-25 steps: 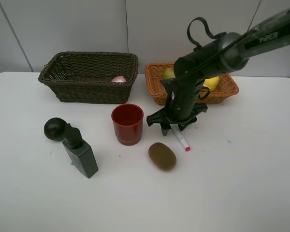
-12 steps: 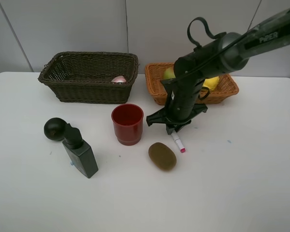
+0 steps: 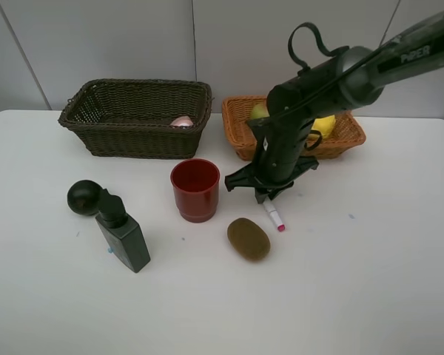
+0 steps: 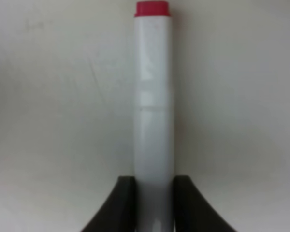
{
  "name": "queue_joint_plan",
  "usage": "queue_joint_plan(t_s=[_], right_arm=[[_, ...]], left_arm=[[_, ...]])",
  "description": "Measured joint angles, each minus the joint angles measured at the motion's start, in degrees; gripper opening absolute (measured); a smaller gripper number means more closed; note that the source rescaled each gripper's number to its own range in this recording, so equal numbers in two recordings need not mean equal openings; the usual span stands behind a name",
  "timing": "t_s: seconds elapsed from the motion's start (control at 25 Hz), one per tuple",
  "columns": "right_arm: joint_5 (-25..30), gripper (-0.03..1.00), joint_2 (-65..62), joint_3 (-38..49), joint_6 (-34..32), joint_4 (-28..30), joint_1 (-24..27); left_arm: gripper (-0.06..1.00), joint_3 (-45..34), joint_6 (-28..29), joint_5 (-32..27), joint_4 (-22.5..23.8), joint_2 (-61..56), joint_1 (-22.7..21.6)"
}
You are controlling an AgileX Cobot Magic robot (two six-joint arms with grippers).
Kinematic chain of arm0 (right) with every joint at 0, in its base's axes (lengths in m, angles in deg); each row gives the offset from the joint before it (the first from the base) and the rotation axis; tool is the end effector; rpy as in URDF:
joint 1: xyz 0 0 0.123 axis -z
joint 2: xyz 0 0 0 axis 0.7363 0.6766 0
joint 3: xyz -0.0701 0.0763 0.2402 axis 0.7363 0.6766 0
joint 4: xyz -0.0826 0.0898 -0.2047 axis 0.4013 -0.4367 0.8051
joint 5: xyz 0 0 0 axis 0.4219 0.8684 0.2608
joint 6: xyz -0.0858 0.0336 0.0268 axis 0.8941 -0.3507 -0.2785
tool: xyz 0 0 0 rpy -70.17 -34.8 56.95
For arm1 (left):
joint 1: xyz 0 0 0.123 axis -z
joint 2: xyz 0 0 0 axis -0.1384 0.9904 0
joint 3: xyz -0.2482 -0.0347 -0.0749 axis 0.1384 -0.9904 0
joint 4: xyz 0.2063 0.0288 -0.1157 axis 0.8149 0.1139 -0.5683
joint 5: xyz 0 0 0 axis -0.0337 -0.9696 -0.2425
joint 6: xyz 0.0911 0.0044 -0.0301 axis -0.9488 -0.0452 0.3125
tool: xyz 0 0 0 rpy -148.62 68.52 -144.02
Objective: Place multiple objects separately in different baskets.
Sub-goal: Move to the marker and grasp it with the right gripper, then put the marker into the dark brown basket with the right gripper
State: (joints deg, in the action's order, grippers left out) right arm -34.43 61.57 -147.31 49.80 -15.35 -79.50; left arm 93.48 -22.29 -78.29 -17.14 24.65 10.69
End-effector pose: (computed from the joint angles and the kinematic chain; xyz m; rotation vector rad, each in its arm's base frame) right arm 0.3238 0.1896 0.0980 -0.5154 2.8739 -0.0556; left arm 0.0096 -0.0005 0.2682 -0.0241 2.0432 -0.0742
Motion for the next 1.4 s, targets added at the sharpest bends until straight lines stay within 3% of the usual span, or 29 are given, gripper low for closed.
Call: queue_joint_plan(t_s=[0.56, 0.8, 0.96, 1.4], right_arm=[[9.4, 0.0, -7.6, 0.0, 0.0, 0.1, 0.0], [10.5, 0.0, -12.5, 0.0, 0.0, 0.0, 0.0], [8.8, 0.0, -16.2, 0.0, 0.0, 0.0, 0.0], [-2.0, 0.0, -20.1, -3.1, 1.4, 2.1, -1.5]], left_arm=[[1.0, 0.0, 0.0, 0.0, 0.0, 0.0, 0.0], [1.0, 0.0, 0.0, 0.0, 0.0, 0.0, 0.0], [1.0, 0.0, 0.0, 0.0, 0.0, 0.0, 0.0], [1.0, 0.0, 0.0, 0.0, 0.0, 0.0, 0.0]])
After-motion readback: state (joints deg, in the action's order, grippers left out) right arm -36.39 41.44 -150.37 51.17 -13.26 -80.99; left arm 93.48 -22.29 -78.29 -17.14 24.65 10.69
